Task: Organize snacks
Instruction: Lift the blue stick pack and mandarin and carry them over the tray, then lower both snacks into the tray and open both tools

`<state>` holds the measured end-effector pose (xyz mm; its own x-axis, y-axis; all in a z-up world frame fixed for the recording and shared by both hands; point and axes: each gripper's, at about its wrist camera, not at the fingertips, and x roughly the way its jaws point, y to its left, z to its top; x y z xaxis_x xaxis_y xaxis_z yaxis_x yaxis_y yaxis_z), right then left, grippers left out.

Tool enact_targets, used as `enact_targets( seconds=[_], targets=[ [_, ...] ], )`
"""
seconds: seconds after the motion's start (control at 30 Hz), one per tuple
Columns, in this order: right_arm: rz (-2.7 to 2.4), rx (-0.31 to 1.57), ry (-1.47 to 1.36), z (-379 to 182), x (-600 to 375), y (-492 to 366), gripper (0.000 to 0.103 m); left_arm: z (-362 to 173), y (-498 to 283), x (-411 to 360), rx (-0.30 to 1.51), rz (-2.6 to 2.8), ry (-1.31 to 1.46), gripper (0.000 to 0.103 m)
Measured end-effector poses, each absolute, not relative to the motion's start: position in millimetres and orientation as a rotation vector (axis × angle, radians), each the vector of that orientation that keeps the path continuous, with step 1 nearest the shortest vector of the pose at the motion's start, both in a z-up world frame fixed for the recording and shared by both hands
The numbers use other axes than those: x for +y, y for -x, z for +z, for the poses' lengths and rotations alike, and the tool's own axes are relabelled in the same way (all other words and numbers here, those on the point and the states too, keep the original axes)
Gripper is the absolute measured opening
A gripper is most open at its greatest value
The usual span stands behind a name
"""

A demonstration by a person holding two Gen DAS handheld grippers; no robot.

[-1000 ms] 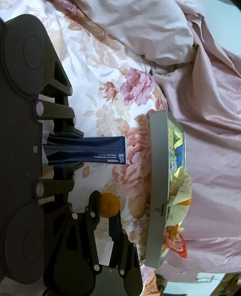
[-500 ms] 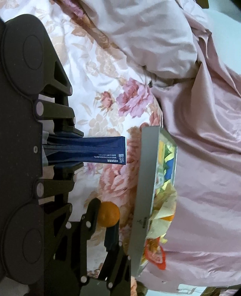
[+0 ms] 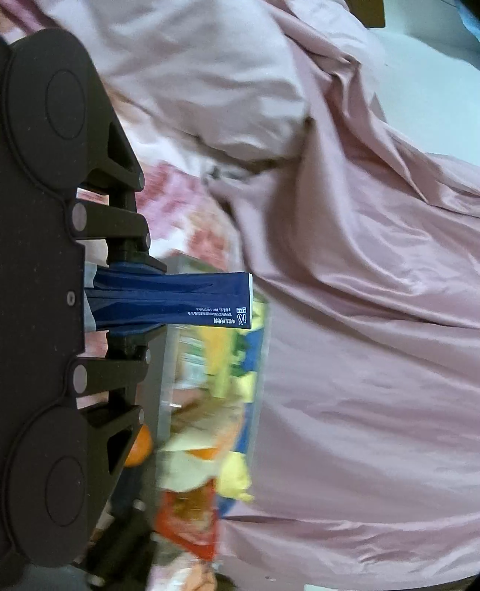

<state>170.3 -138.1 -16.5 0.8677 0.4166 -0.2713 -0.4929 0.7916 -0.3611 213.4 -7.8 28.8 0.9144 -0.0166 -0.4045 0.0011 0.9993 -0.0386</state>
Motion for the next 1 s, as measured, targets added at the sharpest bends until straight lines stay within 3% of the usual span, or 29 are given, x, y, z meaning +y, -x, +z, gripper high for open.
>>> enact_targets(
  seconds=[0.33, 1.0],
  targets=[
    [0.446, 0.143, 0.3, 0, -130, -223, 0.037, 60, -286, -28, 0.439, -0.006, 0.04, 0.029],
    [0.333, 0.301, 0.053, -2, -185, -308, 0.038, 35, -353, -49, 0.51, 0.034, 0.06, 0.029]
  ],
)
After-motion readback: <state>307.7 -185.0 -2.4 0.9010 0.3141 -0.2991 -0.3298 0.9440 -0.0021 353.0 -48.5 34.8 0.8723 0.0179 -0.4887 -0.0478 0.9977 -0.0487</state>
